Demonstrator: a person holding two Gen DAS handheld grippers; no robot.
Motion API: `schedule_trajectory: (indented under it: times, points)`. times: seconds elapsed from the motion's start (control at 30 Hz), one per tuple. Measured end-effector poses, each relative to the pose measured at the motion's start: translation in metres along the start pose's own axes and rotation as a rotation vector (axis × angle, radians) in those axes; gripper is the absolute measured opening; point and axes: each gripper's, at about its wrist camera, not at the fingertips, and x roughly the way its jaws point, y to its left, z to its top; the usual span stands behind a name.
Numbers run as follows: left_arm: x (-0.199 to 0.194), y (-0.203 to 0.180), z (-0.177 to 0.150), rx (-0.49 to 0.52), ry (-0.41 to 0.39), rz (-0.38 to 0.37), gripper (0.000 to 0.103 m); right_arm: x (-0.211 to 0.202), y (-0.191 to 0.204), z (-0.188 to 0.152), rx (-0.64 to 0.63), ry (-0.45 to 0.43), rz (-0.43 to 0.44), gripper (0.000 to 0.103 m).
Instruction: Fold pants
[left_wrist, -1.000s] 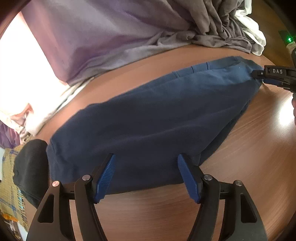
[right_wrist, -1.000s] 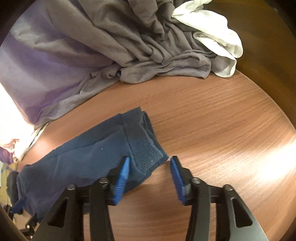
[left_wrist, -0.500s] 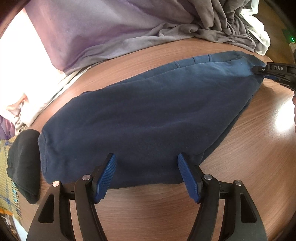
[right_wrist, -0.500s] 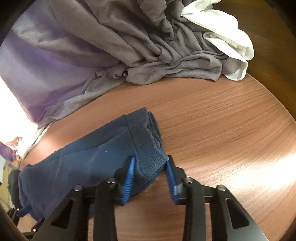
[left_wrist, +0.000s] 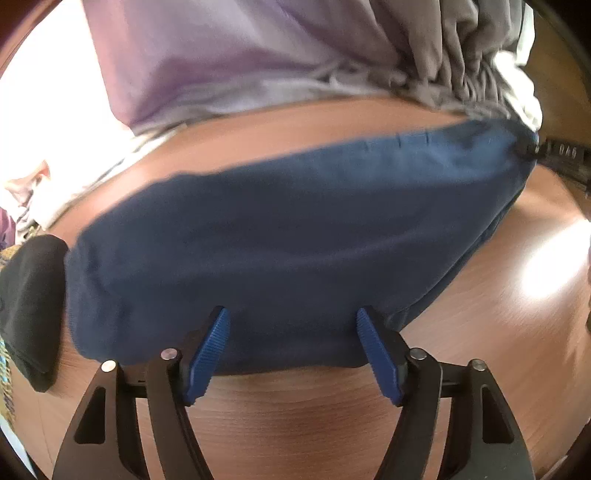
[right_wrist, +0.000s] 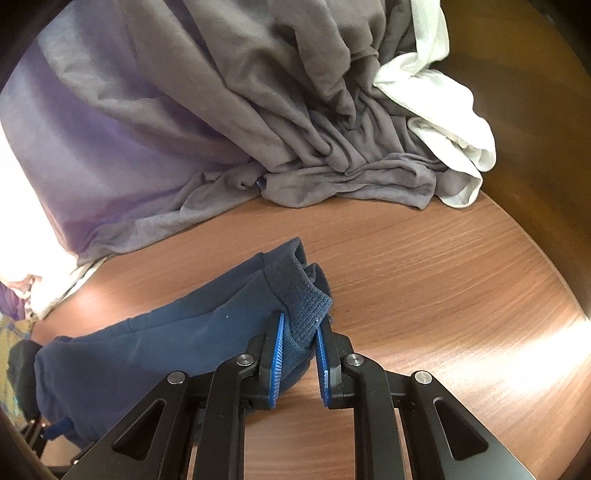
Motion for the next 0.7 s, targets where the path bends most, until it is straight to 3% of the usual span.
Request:
schedule_trajectory:
  times: [0.1, 0.23, 0.33, 0.43, 0.6, 0.7]
  points:
    - [-0.020, -0.005, 0.009, 0.029, -0.075, 0.004, 0.070, -0.010, 0.006, 0.002, -0.032, -0.030, 0.004, 0.017]
    - [-0.030, -0.013, 0.043, 0.080, -0.133, -0.062, 0.070, -0.023, 0.010, 0.006, -0.072, -0.071, 0.021, 0.017]
    - [-0.030, -0.024, 0.086, 0.145, -0.167, -0.187, 0.070, -0.025, 0.013, 0.004, -0.105, -0.073, 0.023, 0.017]
    - [-0.021, -0.051, 0.129, 0.283, -0.167, -0.342, 0.070, -0.022, 0.008, 0.001, -0.106, -0.056, 0.024, 0.017]
    - [0.019, -0.125, 0.184, 0.516, -0.043, -0.572, 0.069, -0.014, -0.007, -0.005, -0.068, -0.018, 0.032, 0.017]
    - [0.046, -0.162, 0.201, 0.612, 0.051, -0.665, 0.067, -0.009, -0.016, -0.009, -0.039, -0.005, 0.028, 0.017]
